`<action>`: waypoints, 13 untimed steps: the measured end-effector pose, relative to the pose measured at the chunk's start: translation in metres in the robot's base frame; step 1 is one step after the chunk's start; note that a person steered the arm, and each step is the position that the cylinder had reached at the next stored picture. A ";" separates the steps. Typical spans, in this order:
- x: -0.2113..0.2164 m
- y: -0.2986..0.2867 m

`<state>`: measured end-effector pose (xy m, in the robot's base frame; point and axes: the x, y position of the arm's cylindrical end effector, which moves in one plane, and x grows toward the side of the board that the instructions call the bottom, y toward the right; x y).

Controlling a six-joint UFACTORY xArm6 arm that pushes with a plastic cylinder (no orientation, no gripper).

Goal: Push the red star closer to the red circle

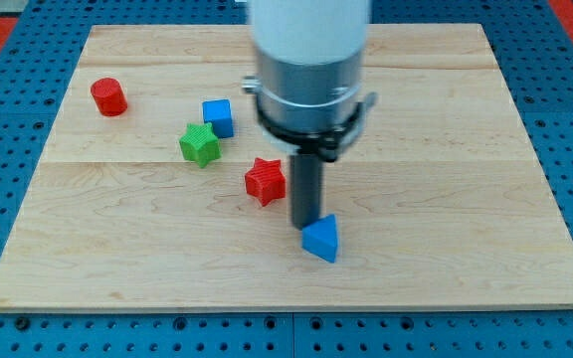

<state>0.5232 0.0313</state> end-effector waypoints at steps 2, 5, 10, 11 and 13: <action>-0.033 -0.020; -0.042 -0.072; -0.060 -0.142; -0.073 -0.128; -0.116 -0.199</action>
<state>0.4074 -0.1679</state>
